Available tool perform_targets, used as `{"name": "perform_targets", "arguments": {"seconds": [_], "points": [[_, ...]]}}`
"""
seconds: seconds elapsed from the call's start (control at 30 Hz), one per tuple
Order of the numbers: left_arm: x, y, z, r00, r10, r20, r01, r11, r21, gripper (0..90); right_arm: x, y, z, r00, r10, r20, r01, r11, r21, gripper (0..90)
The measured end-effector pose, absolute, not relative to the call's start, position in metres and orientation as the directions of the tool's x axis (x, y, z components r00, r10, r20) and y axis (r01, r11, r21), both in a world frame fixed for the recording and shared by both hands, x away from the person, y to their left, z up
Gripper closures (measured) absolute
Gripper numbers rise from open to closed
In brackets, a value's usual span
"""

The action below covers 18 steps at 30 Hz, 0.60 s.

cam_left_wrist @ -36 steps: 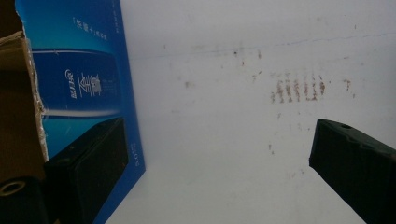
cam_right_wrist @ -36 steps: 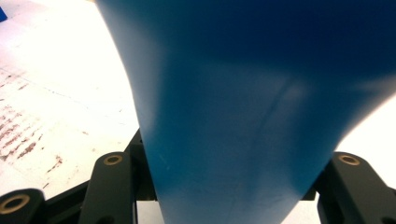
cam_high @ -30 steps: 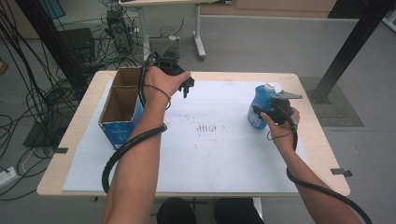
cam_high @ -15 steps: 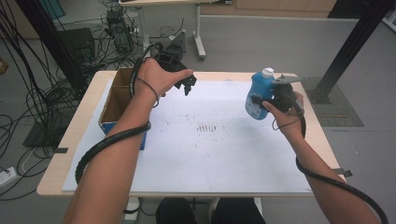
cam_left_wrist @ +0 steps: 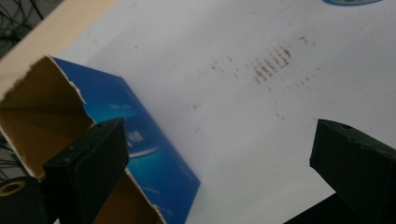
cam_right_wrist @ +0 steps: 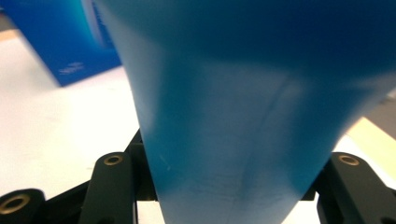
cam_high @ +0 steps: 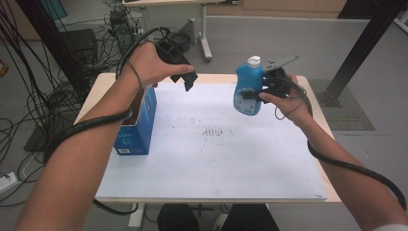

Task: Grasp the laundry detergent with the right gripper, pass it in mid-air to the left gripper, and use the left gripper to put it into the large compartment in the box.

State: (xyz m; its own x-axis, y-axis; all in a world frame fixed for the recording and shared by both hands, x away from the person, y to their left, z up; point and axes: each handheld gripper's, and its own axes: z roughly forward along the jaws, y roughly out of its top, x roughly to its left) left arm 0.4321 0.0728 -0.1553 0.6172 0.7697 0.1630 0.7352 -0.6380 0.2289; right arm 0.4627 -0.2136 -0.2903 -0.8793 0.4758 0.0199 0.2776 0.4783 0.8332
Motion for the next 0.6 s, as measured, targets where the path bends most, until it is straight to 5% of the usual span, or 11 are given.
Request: {"name": "perform_targets", "arguments": {"seconds": [0.6], "points": [[0.419, 0.046, -0.136, 0.838, 0.513, 0.187, 0.483, -0.856, 0.186, 5.0, 0.451, -0.135, -0.303, -0.987, 0.149, 0.065, 0.135, 0.526, 0.840, 43.4]]}}
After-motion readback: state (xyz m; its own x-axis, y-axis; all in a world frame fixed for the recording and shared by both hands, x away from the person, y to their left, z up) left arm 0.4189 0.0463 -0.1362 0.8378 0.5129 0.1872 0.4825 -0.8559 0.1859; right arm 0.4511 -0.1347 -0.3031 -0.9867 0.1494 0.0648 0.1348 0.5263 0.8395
